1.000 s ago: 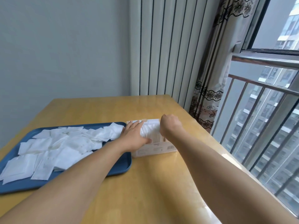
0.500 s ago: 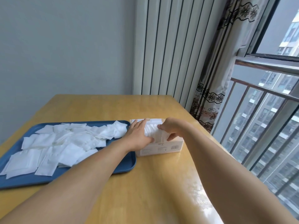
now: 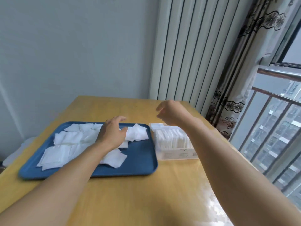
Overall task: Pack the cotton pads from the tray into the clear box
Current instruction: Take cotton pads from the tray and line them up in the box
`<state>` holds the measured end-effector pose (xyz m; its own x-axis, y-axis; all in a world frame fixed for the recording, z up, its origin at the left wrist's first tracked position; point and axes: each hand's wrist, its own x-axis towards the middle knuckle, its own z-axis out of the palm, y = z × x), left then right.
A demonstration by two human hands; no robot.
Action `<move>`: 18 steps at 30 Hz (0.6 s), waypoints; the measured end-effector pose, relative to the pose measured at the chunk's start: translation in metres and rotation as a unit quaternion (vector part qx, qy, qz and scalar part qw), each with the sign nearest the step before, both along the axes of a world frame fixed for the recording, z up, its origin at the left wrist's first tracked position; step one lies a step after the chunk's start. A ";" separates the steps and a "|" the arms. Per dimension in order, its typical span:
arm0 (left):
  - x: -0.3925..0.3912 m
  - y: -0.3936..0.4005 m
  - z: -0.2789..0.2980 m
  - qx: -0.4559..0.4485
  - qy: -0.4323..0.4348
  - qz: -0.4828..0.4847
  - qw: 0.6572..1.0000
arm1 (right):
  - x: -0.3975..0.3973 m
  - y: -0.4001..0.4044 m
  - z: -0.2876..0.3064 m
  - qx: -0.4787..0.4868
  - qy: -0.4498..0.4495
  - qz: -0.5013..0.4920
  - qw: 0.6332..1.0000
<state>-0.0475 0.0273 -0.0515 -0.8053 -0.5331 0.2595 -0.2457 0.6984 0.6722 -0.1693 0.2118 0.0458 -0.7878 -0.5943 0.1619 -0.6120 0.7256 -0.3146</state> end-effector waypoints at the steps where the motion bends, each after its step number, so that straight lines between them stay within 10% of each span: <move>1: 0.006 -0.011 -0.004 -0.002 -0.023 0.010 1.000 | 0.009 -0.016 -0.009 0.006 -0.027 0.050 0.998; 8: 0.026 -0.042 -0.036 0.061 -0.046 0.005 0.997 | 0.035 -0.099 -0.081 0.195 -0.077 0.126 0.970; 18: 0.022 -0.059 -0.024 0.111 -0.090 -0.056 0.988 | 0.032 -0.088 -0.094 0.100 -0.057 0.145 0.983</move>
